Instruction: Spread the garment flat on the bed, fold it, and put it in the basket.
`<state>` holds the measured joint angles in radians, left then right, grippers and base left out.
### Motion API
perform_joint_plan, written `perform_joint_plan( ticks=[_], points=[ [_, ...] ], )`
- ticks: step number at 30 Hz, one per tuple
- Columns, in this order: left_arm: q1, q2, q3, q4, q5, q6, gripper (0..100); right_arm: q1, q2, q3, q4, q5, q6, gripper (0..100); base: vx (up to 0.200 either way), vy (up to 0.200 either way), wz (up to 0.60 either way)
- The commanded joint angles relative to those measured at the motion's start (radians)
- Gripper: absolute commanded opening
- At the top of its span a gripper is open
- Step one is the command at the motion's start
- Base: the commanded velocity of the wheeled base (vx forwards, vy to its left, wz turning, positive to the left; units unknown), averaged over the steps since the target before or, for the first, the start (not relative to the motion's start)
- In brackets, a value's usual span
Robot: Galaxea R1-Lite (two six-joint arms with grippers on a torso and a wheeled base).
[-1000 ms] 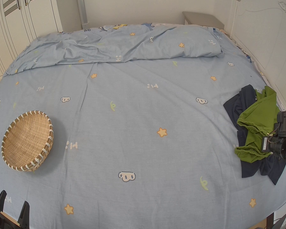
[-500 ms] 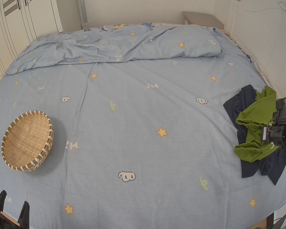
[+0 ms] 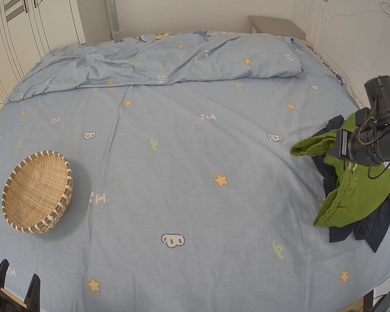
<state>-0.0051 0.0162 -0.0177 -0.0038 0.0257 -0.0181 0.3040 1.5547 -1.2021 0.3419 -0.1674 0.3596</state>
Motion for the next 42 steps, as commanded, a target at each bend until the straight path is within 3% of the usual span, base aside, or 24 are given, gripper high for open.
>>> perform_joint_plan(
  ticks=[1,12,17,23,32,41,42],
  points=[
    [0.001,-0.016,0.016,-0.001,0.0,0.0,100,0.136,-0.018,-0.12,0.022,0.045,0.078,0,0.0,0.0,0.0],
    [0.001,-0.016,0.016,-0.001,0.0,0.0,100,0.346,0.09,-0.22,0.014,0.045,0.124,0,0.0,0.0,0.0],
    [0.001,-0.016,0.016,-0.001,0.0,0.0,100,0.471,0.249,-0.382,-0.006,0.043,0.171,0,0.0,0.0,0.0],
    [0.001,-0.016,0.016,-0.001,0.0,0.001,100,0.557,0.354,-0.553,-0.027,0.045,0.269,0,0.0,0.0,0.0],
    [0.001,-0.016,0.016,-0.001,0.0,0.0,100,0.641,0.521,-0.758,-0.038,0.04,0.275,0,0.0,0.0,0.0],
    [0.001,-0.016,0.016,-0.001,0.0,0.0,100,0.632,0.597,-0.798,-0.029,0.043,0.268,0,0.0,0.0,0.0],
    [0.001,-0.016,0.016,-0.001,0.0,0.0,100,0.632,0.624,-0.798,-0.026,0.042,0.259,100,0.0,0.0,0.0]
  ],
)
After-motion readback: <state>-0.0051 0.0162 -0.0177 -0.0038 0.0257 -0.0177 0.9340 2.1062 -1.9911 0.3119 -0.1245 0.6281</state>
